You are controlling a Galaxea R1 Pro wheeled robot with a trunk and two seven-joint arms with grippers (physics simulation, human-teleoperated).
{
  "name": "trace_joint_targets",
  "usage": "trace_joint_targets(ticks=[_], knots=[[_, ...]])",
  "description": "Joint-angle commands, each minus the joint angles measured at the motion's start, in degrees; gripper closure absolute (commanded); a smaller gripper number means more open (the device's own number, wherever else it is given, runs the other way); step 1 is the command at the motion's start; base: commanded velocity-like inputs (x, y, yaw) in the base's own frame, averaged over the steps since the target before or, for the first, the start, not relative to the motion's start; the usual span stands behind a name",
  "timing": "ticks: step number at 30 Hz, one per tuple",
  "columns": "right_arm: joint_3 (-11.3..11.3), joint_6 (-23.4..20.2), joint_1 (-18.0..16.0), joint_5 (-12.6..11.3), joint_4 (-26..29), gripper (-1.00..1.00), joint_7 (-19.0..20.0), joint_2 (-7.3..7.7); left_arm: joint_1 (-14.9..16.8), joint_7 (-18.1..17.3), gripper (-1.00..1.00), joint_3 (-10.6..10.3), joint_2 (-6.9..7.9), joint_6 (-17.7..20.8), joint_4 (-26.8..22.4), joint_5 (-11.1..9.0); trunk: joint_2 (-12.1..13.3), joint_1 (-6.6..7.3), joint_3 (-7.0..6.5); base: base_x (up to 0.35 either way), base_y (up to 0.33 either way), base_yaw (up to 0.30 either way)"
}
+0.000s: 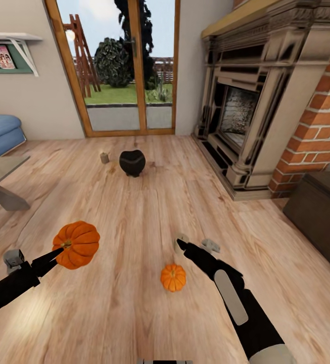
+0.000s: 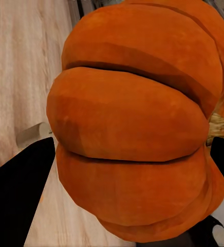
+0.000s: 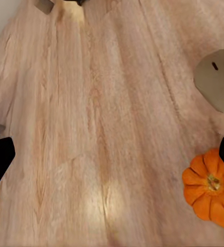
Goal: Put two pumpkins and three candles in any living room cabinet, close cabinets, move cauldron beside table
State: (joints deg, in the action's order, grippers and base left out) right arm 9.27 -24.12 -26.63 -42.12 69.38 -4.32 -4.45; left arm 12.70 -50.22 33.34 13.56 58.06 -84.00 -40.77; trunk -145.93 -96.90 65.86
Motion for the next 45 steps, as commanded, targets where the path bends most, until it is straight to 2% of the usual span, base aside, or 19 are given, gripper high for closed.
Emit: trace_joint_targets(ticks=[1, 5, 7, 11, 15, 24, 34, 36, 39, 43, 45], knots=[[0.0, -0.2, -0.7, -1.0, -1.6, -1.00, -0.6, 0.01, 0.0, -0.2, 1.00, 0.1, 0.01, 0.3, 0.0, -0.2, 0.0, -0.01, 0.05, 0.228, 0.003, 0.000], [-0.3, 0.1, -1.9, -2.7, -4.4, -1.00, -1.3, -0.11, 0.0, -0.2, 1.00, 0.1, -0.01, 0.3, 0.0, -0.2, 0.0, -0.01, 0.05, 0.216, 0.012, 0.000], [-0.9, 0.3, -1.9, -7.5, -4.9, -1.00, -1.5, -1.42, 0.0, -0.2, 1.00, 0.1, 0.03, 0.5, 0.0, -0.2, 0.0, -0.01, 0.05, 0.225, 0.151, 0.000], [-1.1, 0.1, -2.0, -9.8, -6.5, -1.00, -1.6, -1.92, 0.0, -0.2, 1.00, 0.1, 0.00, 0.6, 0.0, -0.3, 0.0, -0.01, 0.05, 0.200, 0.153, 0.000], [-1.2, 0.0, -2.2, -10.2, -8.5, -1.00, -1.6, -2.02, 0.0, -0.2, 1.00, 0.1, 0.04, 0.7, 0.0, -0.3, 0.0, -0.01, 0.05, 0.210, 0.038, 0.000], [-1.5, 0.0, -2.2, -10.3, -9.1, -1.00, -1.6, -2.05, 0.0, -0.1, 1.00, 0.0, 0.00, 0.7, 0.0, -0.3, 0.0, -0.01, 0.05, 0.173, 0.002, 0.000], [-1.5, -0.2, -2.2, -10.3, -9.5, -1.00, -1.6, -1.92, 0.0, -0.2, 1.00, 0.1, -0.02, 0.9, -0.1, -0.4, 0.0, -0.01, 0.05, 0.021, 0.000, 0.000], [-1.5, -0.4, -3.2, -10.3, -10.8, -1.00, -1.5, -1.79, 0.0, -0.2, 1.00, 0.1, 0.02, 1.0, -0.1, -0.4, 0.0, -0.06, 0.49, 0.000, 0.000, 0.000], [-1.4, -3.5, -4.6, -10.3, -13.6, -1.00, -1.5, -1.74, 0.0, -0.1, 1.00, 0.1, 0.02, 1.0, -0.1, -0.4, -0.1, -0.14, 1.16, 0.000, 0.000, 0.000], [-1.6, -8.6, -5.0, -10.2, -14.6, -1.00, -1.5, -1.51, 0.0, -0.1, 1.00, 0.0, -0.01, 1.1, -0.1, -0.4, -0.1, -0.24, 2.04, 0.000, 0.000, 0.000], [-1.6, -9.3, -5.0, -10.2, -14.8, -1.00, -1.5, -1.37, 0.0, -0.1, 1.00, -0.1, -0.02, 1.1, -0.1, -0.4, -0.2, -0.29, 2.49, 0.000, 0.000, 0.000]])
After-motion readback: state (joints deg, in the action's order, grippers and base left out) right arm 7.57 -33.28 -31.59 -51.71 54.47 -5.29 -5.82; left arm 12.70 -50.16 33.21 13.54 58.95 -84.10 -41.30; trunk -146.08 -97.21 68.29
